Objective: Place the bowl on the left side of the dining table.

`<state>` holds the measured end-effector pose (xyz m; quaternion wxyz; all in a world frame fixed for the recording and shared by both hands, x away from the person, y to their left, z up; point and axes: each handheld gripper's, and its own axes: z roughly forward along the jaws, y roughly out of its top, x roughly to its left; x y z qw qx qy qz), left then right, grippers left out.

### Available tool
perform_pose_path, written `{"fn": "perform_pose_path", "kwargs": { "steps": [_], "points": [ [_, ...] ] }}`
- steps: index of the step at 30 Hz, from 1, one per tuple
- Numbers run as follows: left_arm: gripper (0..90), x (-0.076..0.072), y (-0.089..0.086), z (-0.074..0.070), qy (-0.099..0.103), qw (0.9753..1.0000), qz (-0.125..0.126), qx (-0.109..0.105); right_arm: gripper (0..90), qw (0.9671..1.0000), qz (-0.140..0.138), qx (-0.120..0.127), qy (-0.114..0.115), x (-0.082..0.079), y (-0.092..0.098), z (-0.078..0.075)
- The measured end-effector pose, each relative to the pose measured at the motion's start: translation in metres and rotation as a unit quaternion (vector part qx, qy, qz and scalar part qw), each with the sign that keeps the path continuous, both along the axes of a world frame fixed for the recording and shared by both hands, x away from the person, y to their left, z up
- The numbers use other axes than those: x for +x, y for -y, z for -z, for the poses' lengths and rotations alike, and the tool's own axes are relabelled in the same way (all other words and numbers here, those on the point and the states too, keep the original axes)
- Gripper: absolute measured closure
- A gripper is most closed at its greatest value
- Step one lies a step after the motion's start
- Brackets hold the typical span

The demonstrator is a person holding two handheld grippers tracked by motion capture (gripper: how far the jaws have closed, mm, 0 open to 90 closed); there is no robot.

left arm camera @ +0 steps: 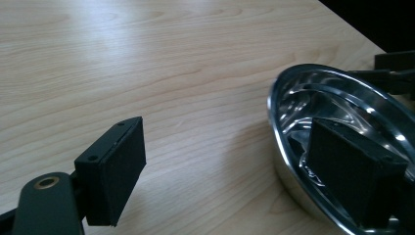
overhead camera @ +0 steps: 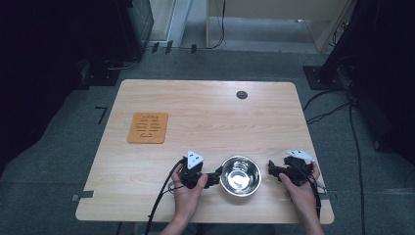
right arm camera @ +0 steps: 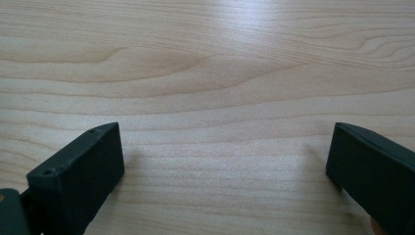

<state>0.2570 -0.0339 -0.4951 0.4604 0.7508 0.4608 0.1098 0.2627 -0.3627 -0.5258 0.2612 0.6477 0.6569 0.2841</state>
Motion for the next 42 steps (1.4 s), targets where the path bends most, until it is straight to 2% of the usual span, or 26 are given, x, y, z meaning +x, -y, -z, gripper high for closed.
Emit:
{"fn": "perform_pose_path", "kwargs": {
  "steps": [3, 6, 12, 19, 20, 21, 23, 25, 29, 30, 31, 34, 37, 40, 42],
  "points": [
    [14.7, 0.000, 0.005, 0.000, -0.002, 0.9999, 0.007, -0.008, 0.1, 1.0000, -0.001, 0.000, -0.001, 0.000, 0.000, 0.000],
    [14.7, -0.001, 0.011, 0.000, -0.003, 0.9999, 0.013, -0.007, 0.1, 1.0000, -0.002, 0.000, -0.001, 0.000, 0.000, 0.000],
    [17.3, -0.003, 0.027, 0.005, -0.009, 0.9996, 0.016, 0.023, 0.1, 1.0000, -0.003, 0.000, 0.000, 0.000, 0.000, 0.000],
    [37.2, 0.000, 0.039, 0.010, -0.027, 0.9983, 0.007, 0.050, 0.1, 1.0000, -0.005, 0.000, -0.001, 0.000, -0.001, 0.000],
    [40.7, 0.002, 0.041, 0.010, -0.030, 0.9977, 0.007, 0.060, 0.1, 1.0000, -0.005, 0.000, -0.001, 0.000, -0.001, 0.000],
    [45.2, 0.002, 0.041, 0.010, -0.030, 0.9977, 0.007, 0.060, 0.1, 1.0000, -0.005, 0.000, -0.001, 0.000, -0.001, 0.000],
    [57.0, 0.003, 0.044, 0.012, -0.029, 0.9969, 0.001, 0.073, 0.1, 1.0000, -0.005, -0.001, -0.001, 0.000, -0.001, 0.000],
    [63.2, 0.006, 0.043, 0.012, -0.044, 0.9969, 0.010, 0.065, 0.1, 1.0000, -0.005, 0.000, 0.000, 0.000, -0.001, 0.000],
    [76.8, 0.008, 0.043, 0.009, -0.047, 0.9968, 0.014, 0.063, 0.1, 1.0000, -0.006, -0.001, -0.001, -0.001, -0.001, 0.000],
    [77.7, 0.010, 0.040, 0.009, -0.053, 0.9969, 0.020, 0.053, 0.1, 1.0000, -0.006, 0.000, 0.000, -0.001, -0.001, 0.000],
    [78.1, 0.010, 0.040, 0.009, -0.053, 0.9969, 0.020, 0.053, 0.1, 1.0000, -0.006, 0.000, 0.000, -0.001, -0.001, 0.000],
    [80.1, 0.012, 0.034, 0.006, -0.060, 0.9974, 0.029, 0.026, 0.1, 1.0000, -0.006, -0.001, 0.000, -0.001, -0.001, 0.000],
    [83.2, 0.014, 0.028, 0.000, -0.071, 0.9966, 0.039, -0.015, 0.1, 1.0000, -0.007, -0.001, 0.000, -0.001, -0.001, 0.000],
    [84.2, 0.013, 0.025, -0.004, -0.063, 0.9971, 0.041, -0.010, 0.1, 1.0000, -0.007, -0.001, 0.001, -0.001, -0.001, 0.000],
    [84.2, 0.014, 0.022, -0.003, -0.065, 0.9968, 0.044, -0.013, 0.1, 1.0000, -0.007, -0.001, 0.001, -0.001, -0.001, 0.000]
  ]
}}
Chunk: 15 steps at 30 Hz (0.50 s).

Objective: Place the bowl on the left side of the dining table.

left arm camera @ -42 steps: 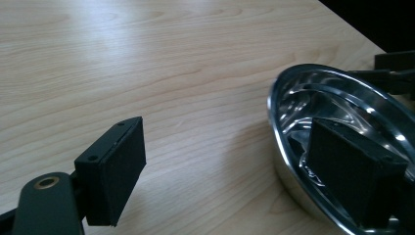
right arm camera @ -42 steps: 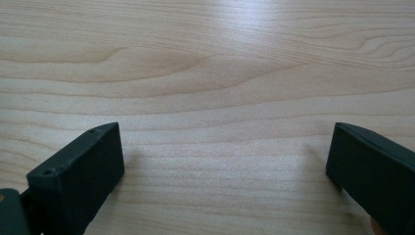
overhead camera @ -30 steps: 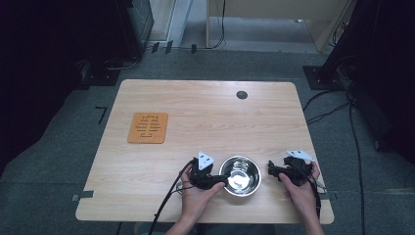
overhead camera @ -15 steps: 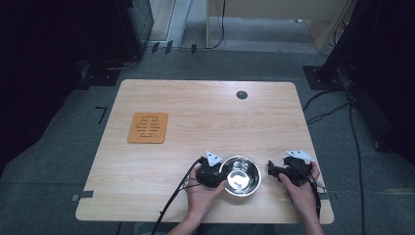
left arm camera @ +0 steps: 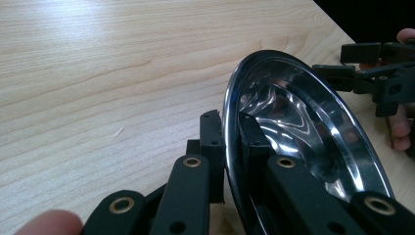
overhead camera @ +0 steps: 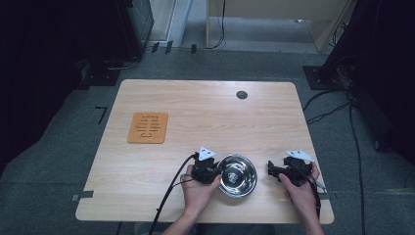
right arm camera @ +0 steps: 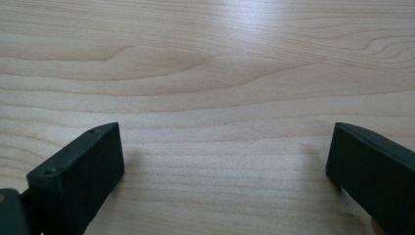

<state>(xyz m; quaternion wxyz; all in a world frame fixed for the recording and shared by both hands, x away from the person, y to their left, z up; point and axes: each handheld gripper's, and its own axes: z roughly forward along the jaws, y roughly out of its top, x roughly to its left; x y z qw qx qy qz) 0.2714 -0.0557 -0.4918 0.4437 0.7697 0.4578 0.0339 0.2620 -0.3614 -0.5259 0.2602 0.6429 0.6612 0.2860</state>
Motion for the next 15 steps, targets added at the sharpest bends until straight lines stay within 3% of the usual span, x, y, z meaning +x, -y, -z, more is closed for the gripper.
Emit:
{"fn": "perform_pose_path", "kwargs": {
  "steps": [7, 15],
  "points": [
    [84.3, 0.002, -0.011, 0.002, -0.002, 0.9999, -0.004, -0.010, 0.1, 1.0000, 0.000, 0.000, 0.000, 0.000, 0.000, 0.000],
    [84.3, 0.008, -0.032, -0.003, 0.004, 0.9991, -0.027, -0.031, 0.1, 1.0000, 0.000, 0.000, -0.001, 0.000, 0.000, 0.000]
  ]
}}
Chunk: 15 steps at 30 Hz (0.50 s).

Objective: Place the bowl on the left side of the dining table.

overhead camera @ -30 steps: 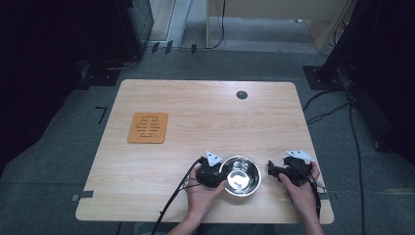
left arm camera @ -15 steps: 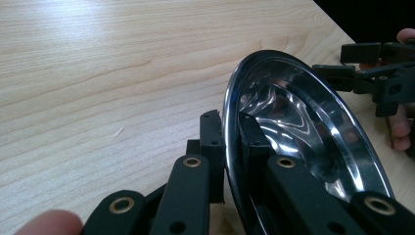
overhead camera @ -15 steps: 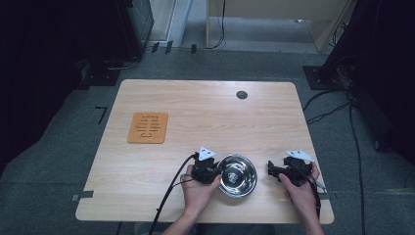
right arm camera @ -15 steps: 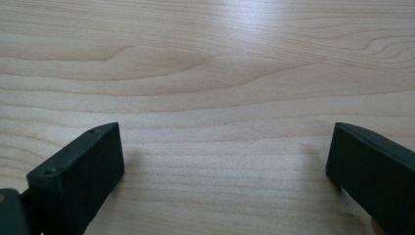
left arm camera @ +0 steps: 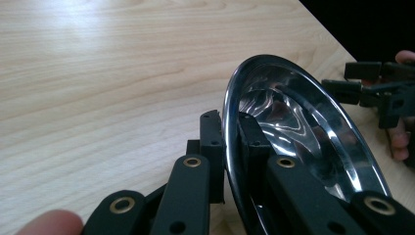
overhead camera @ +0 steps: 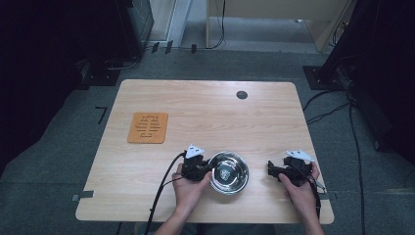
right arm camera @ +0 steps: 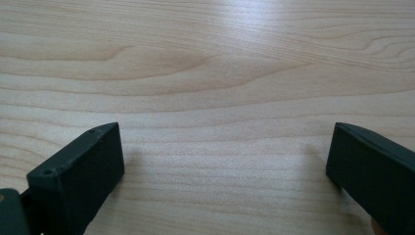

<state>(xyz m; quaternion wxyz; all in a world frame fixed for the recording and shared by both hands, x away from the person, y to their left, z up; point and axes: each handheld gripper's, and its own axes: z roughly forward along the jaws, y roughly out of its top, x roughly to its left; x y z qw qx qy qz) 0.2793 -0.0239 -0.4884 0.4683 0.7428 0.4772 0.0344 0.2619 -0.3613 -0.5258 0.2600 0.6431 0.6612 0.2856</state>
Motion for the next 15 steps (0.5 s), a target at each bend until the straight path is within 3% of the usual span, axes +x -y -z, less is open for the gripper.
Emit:
{"fn": "perform_pose_path", "kwargs": {
  "steps": [15],
  "points": [
    [84.6, 0.013, -0.039, -0.010, 0.015, 0.9987, -0.046, -0.013, 0.1, 1.0000, 0.000, 0.000, 0.000, 0.000, 0.000, 0.000]
  ]
}}
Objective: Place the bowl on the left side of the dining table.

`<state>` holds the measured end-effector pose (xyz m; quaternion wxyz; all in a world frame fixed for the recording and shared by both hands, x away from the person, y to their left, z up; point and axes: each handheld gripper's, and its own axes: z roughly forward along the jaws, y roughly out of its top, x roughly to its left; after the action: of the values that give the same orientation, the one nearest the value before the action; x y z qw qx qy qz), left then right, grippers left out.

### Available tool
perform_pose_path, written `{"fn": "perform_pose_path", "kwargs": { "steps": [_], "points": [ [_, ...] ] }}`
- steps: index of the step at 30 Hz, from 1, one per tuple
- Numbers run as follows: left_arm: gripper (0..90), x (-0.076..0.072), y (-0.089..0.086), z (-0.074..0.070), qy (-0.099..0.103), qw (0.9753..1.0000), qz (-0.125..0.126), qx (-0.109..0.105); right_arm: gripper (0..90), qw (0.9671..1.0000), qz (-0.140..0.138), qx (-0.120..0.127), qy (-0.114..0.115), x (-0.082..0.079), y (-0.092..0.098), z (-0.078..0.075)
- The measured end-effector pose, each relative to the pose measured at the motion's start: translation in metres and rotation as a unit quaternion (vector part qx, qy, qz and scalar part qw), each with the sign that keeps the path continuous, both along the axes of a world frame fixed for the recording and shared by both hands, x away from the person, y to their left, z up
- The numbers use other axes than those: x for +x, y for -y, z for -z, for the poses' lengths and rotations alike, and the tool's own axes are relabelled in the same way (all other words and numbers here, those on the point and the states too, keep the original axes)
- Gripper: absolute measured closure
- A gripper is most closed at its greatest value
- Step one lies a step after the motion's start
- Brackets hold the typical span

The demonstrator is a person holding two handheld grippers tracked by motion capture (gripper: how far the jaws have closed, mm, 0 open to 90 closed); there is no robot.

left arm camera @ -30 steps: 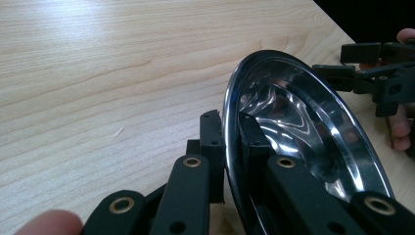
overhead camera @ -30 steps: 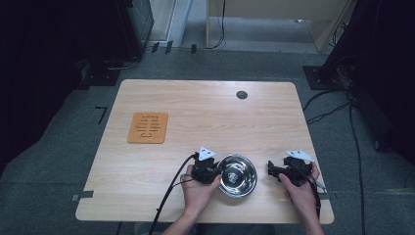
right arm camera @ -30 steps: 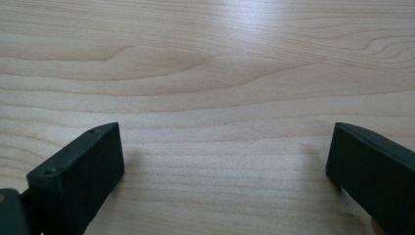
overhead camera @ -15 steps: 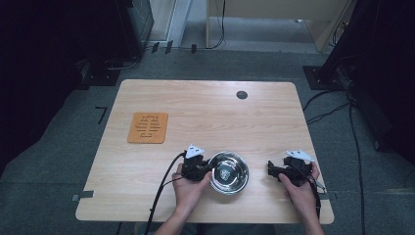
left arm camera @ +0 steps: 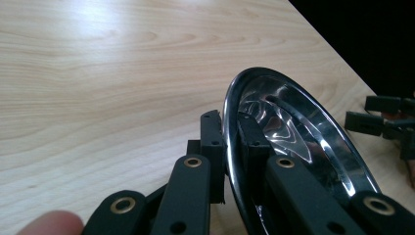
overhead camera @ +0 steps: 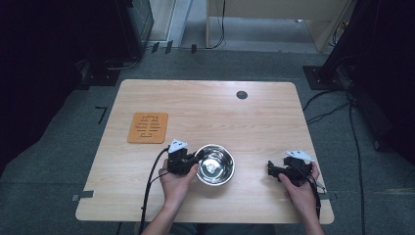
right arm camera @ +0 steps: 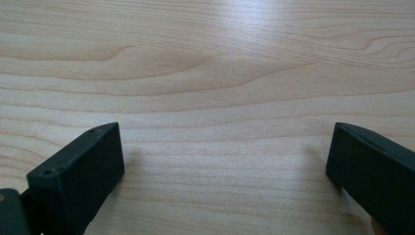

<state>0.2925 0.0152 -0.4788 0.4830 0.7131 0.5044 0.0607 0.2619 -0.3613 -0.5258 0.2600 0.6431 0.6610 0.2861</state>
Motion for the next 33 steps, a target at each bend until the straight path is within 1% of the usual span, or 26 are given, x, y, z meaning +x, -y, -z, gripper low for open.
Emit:
{"fn": "perform_pose_path", "kwargs": {
  "steps": [1, 3, 5, 6, 9, 10, 12, 16, 17, 19, 21, 27, 29, 31, 33],
  "points": [
    [84.6, 0.001, -0.005, -0.001, 0.002, 1.0000, -0.005, -0.003, 0.1, 1.0000, 0.000, 0.000, -0.001, 0.000, 0.000, 0.000],
    [84.6, 0.003, -0.010, -0.002, 0.003, 0.9999, -0.009, -0.005, 0.1, 1.0000, 0.000, 0.000, -0.001, 0.000, 0.000, 0.000],
    [84.6, 0.003, -0.011, -0.002, 0.003, 0.9999, -0.012, -0.006, 0.1, 1.0000, 0.000, 0.000, 0.000, 0.000, 0.000, 0.000],
    [84.6, 0.005, -0.016, -0.003, 0.002, 0.9998, -0.017, -0.007, 0.1, 1.0000, 0.000, 0.000, 0.000, 0.000, 0.000, 0.000],
    [84.6, 0.008, -0.023, -0.003, 0.002, 0.9997, -0.021, -0.009, 0.1, 1.0000, 0.000, 0.000, 0.000, 0.000, 0.000, 0.000],
    [84.6, 0.008, -0.023, -0.003, 0.002, 0.9997, -0.021, -0.009, 0.1, 1.0000, 0.000, 0.000, 0.000, 0.000, 0.000, 0.000],
    [84.7, 0.010, -0.029, -0.004, 0.002, 0.9995, -0.030, -0.012, 0.1, 1.0000, 0.000, 0.000, 0.000, 0.000, 0.000, 0.000],
    [84.7, 0.012, -0.036, -0.005, 0.003, 0.9992, -0.036, -0.014, 0.1, 1.0000, 0.000, 0.000, 0.000, 0.000, 0.000, 0.000],
    [84.7, 0.014, -0.041, -0.005, 0.004, 0.9990, -0.039, -0.020, 0.1, 1.0000, 0.000, 0.000, 0.000, 0.000, 0.000, 0.000],
    [84.7, 0.014, -0.043, -0.005, 0.006, 0.9989, -0.040, -0.022, 0.1, 1.0000, 0.000, 0.000, 0.000, 0.000, 0.000, 0.000],
    [84.7, 0.017, -0.051, -0.006, 0.009, 0.9984, -0.050, -0.025, 0.1, 1.0000, 0.000, 0.000, 0.000, 0.000, 0.000, 0.000],
    [84.7, 0.023, -0.068, -0.007, 0.012, 0.9969, -0.071, -0.030, 0.1, 1.0000, 0.000, 0.000, 0.000, 0.000, 0.000, 0.000],
    [84.7, 0.025, -0.073, -0.008, 0.017, 0.9965, -0.076, -0.031, 0.1, 1.0000, 0.000, 0.000, -0.001, 0.000, 0.000, 0.000],
    [84.7, 0.027, -0.082, -0.009, 0.023, 0.9953, -0.086, -0.038, 0.1, 1.0000, 0.000, 0.000, 0.000, 0.000, 0.000, 0.000],
    [84.7, 0.030, -0.090, -0.010, 0.024, 0.9939, -0.099, -0.042, 0.1, 1.0000, 0.000, 0.000, 0.000, 0.000, 0.000, 0.000]
  ]
}}
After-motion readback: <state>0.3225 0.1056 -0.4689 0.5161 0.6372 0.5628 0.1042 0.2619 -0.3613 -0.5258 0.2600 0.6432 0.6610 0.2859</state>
